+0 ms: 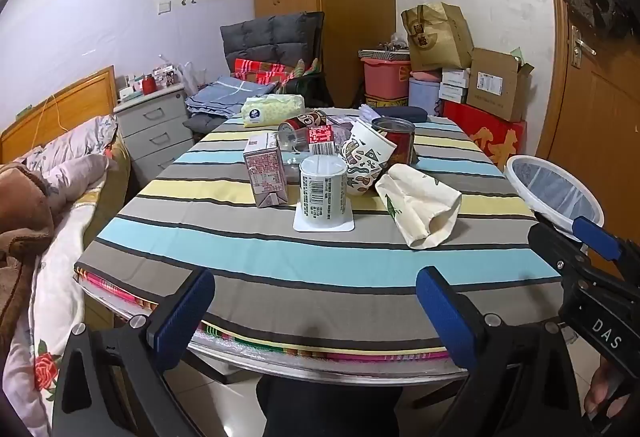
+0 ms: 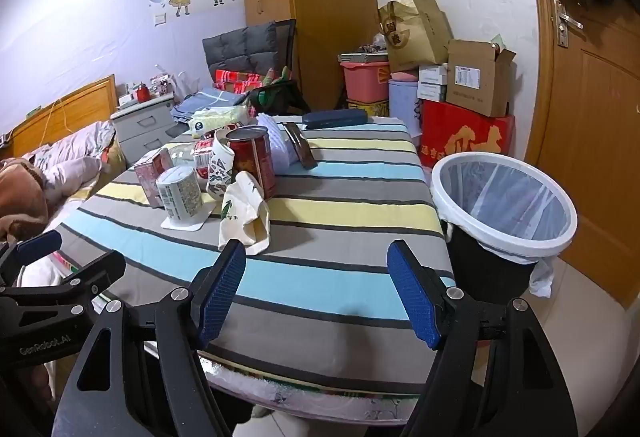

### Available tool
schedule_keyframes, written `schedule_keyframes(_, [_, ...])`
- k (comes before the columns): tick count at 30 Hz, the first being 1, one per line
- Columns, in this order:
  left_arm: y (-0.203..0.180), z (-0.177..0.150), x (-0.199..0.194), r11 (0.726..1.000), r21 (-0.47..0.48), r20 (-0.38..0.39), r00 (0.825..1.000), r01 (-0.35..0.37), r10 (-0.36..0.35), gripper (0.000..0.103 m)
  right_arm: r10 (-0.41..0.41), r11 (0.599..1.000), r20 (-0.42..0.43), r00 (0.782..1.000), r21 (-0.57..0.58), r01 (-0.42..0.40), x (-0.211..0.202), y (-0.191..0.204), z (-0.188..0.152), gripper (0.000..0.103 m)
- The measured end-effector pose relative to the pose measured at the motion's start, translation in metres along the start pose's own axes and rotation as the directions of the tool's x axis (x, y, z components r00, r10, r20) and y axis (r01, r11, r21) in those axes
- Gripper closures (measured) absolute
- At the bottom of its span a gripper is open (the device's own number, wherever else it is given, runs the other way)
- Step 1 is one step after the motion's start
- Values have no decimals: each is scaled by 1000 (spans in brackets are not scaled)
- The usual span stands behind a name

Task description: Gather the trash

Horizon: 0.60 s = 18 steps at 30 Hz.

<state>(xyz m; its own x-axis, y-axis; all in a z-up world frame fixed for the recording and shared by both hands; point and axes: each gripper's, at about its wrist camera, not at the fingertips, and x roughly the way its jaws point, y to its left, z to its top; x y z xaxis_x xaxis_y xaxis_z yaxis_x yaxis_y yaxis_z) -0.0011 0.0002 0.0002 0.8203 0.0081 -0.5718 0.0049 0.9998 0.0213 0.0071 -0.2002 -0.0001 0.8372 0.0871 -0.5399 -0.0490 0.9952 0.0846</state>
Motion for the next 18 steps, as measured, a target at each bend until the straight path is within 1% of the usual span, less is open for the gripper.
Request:
schedule_keyframes(9, [-2, -1, -3, 1000, 7, -3, 1000, 2, -2, 1, 10, 1000, 0, 1000, -8, -10, 0, 0, 1, 28])
schedule_keyframes(10, [-5, 1, -3, 1000, 6, -5, 1000, 1, -1, 1, 3, 1000, 5, 1000, -13, -3, -7, 3, -2, 28])
schedule_keyframes(12, [-8, 2, 0, 1000, 11, -12, 1000, -2, 2, 1, 0, 1000, 5, 1000, -15, 0, -5, 0, -1, 28])
schedule_keyframes(14, [-5, 2, 0, 1000, 12, -11, 1000, -1, 2, 1, 4, 1000, 3, 1000, -15, -4, 0, -4, 1, 28])
schedule_keyframes(15, [-7, 2, 1, 1000, 14, -12, 1000, -2, 2, 1, -1, 1000, 10, 1000, -17, 1, -4, 2, -1, 28])
schedule_keyframes(18, [-3, 3, 0, 1000, 6, -12, 1000, 7, -7, 1, -4, 1000, 10, 1000, -18, 4, -4, 3, -1, 28])
